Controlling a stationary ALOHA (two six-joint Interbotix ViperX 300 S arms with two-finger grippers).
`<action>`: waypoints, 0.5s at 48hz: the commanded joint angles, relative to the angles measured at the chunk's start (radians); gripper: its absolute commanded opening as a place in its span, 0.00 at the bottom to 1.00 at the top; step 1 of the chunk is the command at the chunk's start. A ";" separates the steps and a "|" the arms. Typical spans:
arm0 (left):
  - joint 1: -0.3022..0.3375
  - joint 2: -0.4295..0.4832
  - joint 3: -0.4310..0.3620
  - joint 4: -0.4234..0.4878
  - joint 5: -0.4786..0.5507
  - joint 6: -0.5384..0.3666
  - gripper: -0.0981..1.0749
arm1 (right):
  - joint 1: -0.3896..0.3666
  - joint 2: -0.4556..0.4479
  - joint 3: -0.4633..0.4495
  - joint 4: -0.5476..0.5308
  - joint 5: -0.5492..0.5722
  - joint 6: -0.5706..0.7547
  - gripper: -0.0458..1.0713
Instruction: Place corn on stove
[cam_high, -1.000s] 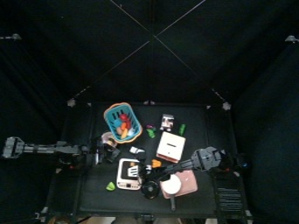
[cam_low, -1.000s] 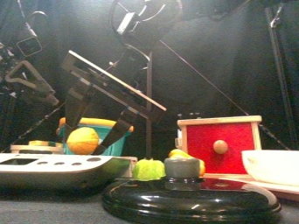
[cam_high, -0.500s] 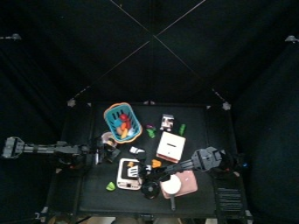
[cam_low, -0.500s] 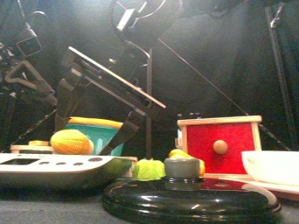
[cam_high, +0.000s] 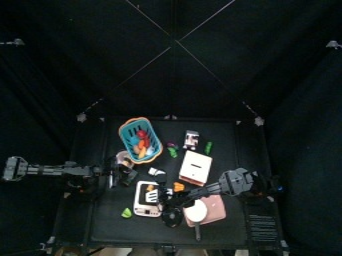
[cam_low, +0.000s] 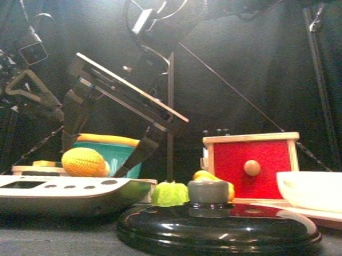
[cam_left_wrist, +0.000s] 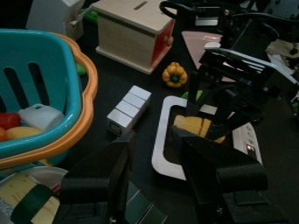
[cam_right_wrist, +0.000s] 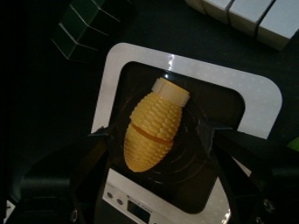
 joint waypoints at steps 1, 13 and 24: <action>0.002 0.002 -0.014 0.000 -0.009 -0.002 0.75 | -0.002 -0.028 -0.021 -0.011 0.003 -0.005 0.95; 0.002 0.002 -0.014 0.000 -0.009 -0.002 0.75 | 0.002 -0.066 -0.023 -0.057 0.051 -0.021 0.95; 0.002 0.003 -0.015 0.000 -0.009 -0.002 0.75 | 0.000 -0.107 -0.029 -0.057 0.078 -0.167 0.95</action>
